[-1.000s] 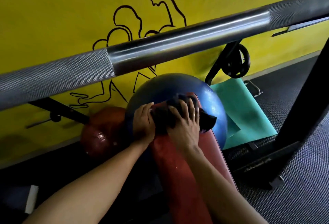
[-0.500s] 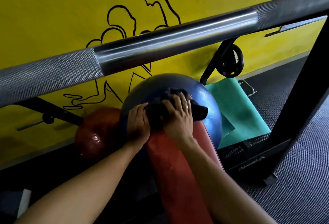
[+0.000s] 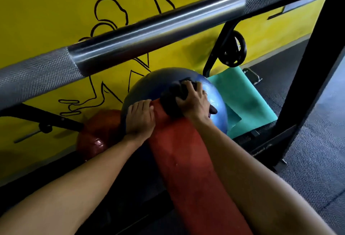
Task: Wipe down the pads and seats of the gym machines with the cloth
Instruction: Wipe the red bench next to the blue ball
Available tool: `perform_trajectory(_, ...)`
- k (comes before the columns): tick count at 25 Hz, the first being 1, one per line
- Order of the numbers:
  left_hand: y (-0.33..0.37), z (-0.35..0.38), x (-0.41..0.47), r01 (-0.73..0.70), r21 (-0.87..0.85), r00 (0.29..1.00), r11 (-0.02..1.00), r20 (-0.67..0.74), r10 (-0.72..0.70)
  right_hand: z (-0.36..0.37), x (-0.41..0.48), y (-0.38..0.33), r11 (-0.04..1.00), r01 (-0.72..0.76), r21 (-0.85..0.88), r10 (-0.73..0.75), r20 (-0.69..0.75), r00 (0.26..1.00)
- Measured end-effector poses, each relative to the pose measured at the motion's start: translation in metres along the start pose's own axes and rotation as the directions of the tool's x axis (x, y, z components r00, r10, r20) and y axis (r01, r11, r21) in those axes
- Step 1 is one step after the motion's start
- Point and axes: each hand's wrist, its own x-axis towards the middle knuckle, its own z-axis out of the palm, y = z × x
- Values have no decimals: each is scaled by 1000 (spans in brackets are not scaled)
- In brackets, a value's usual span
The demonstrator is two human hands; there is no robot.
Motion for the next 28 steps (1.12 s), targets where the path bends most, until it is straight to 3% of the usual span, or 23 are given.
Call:
perform_trajectory(2, 5, -1, 5, -50, -16, 999, 999, 12, 51, 0, -28, 17, 1000, 11, 4, -11, -14, 1000)
perform_trajectory(6, 6, 2, 4, -74, -13, 997, 997, -6, 74, 1, -115, 71, 988, -153, -29, 151, -60, 987)
perform_trajectory(8, 5, 3, 4, -79, -1, 997, 997, -11, 79, 2, -117, 74, 980, -195, -40, 192, -83, 978)
perform_trajectory(11, 5, 5, 4, -82, -3, 996, 997, -22, 82, 15, -63, 33, 992, -126, -24, 122, -127, 984)
perform_trajectory(14, 0, 6, 2, -110, -4, 993, 994, -44, 109, 25, -35, -2, 990, -73, -122, 50, -182, 982)
perform_trajectory(18, -5, 1, 5, -171, -44, 984, 984, 43, 173, 24, -105, 31, 990, -91, -107, 66, -215, 974)
perform_trajectory(21, -16, -1, 7, -256, -84, 962, 963, 77, 262, 25, -138, 46, 962, -268, -61, 245, -249, 937)
perform_trajectory(24, -29, -5, 9, -320, -124, 939, 939, 94, 332, 34, -110, 10, 902, -430, 25, 417, -305, 856)
perform_trajectory(28, -33, -4, 11, -331, -189, 936, 924, 61, 348, 72, -131, -43, 965, -252, -72, 218, -315, 924)
